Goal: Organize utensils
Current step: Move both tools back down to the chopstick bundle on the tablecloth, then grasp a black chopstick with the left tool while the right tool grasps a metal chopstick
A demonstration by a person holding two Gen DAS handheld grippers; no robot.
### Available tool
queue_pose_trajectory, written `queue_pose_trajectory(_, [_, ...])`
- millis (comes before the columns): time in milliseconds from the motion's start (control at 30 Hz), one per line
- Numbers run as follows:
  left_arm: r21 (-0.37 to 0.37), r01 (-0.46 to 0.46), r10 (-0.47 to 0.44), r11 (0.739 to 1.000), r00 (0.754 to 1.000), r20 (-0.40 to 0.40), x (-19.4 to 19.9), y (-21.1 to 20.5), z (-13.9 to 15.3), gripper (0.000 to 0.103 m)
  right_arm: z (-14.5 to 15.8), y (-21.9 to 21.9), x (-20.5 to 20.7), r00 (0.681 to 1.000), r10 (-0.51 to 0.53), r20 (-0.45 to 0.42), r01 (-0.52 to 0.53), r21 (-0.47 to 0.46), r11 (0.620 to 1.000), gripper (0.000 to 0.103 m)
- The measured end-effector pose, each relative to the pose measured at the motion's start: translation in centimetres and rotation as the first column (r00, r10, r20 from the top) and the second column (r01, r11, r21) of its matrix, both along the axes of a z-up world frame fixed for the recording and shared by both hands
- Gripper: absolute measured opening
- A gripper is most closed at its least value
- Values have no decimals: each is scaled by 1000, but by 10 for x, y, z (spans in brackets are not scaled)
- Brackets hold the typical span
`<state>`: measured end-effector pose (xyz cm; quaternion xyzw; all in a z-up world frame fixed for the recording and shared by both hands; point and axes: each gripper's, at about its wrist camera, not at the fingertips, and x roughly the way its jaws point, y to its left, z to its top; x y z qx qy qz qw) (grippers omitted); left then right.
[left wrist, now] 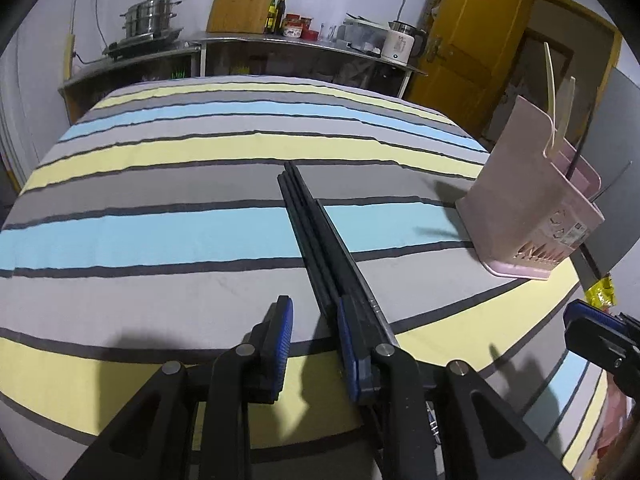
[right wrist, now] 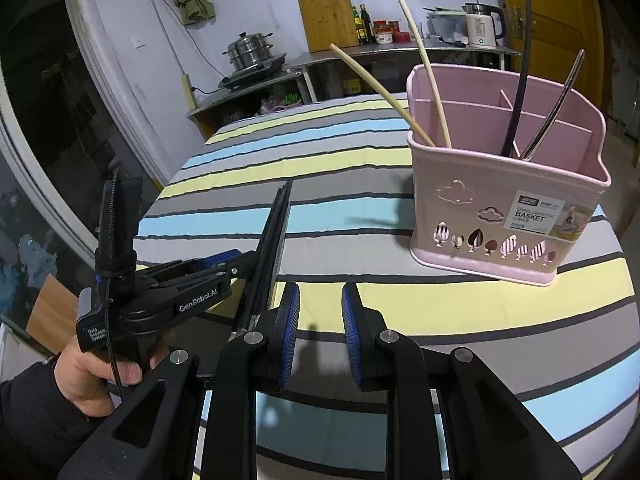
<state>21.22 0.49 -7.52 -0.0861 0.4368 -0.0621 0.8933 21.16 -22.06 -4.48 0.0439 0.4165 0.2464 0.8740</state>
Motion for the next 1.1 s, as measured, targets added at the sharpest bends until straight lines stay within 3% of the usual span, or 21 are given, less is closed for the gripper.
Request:
queue_pose_trajectory(300, [47, -7, 7, 999, 1000, 9, -5, 4, 0, 23, -6, 9, 3, 1000, 21, -11, -21, -3, 1000, 22])
queue_pose_trajectory(700, [53, -82, 83, 995, 996, -22, -21, 45, 4, 21, -22, 41, 28, 997, 69, -28, -69, -9, 998, 22])
queue_pose_trajectory(1100, [-6, -78, 78, 997, 996, -51, -3, 58, 3, 22, -62, 91, 79, 993, 82, -85, -89, -72, 993, 22])
